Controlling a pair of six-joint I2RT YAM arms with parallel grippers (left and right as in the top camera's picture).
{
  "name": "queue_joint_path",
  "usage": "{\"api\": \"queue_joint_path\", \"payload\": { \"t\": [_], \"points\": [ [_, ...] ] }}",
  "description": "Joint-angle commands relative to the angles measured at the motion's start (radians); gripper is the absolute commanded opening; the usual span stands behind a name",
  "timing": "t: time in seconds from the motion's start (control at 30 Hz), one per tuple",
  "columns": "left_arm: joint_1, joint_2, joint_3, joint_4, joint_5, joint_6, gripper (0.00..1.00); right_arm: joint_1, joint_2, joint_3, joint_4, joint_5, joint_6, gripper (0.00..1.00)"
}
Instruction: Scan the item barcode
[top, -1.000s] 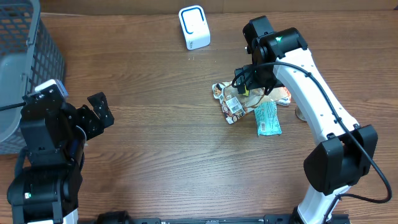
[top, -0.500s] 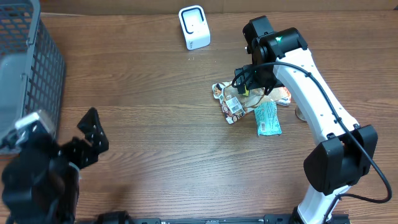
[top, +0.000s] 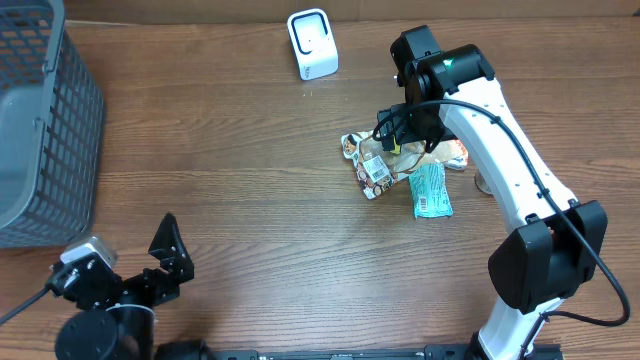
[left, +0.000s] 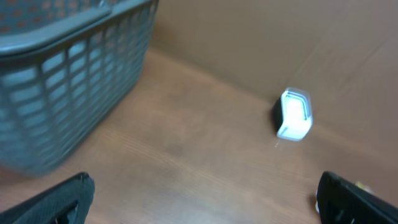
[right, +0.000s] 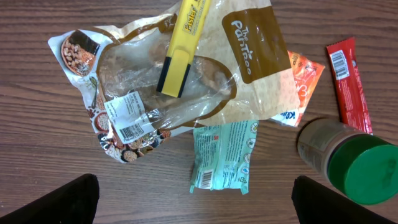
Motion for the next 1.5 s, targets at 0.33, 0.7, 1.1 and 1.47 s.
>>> {"api": "queue_joint_path", "payload": {
  "t": [0.33,0.7,1.1,1.47],
  "points": [
    [-0.066,-0.27,-0.428,0.84,0.089,-0.018,1.0,-0.001,-0.007,-0.004,0.002,-0.001,0.003,1.0],
    [-0.043,-0.269,-0.666,1.056,0.086,-0.003,1.0,-0.001,-0.007,-0.004,0.002,-0.001,0.003,1.0],
    [-0.026,-0.269,-0.806,0.949,0.09,0.01,1.0,-0.001,-0.007,-0.004,0.002,-0.001,0.003,1.0],
    [-0.027,-0.269,-0.806,0.755,0.115,0.201,1.0,-0.001,-0.007,-0.004,0.002,-0.001,0.003,1.0]
  ]
}}
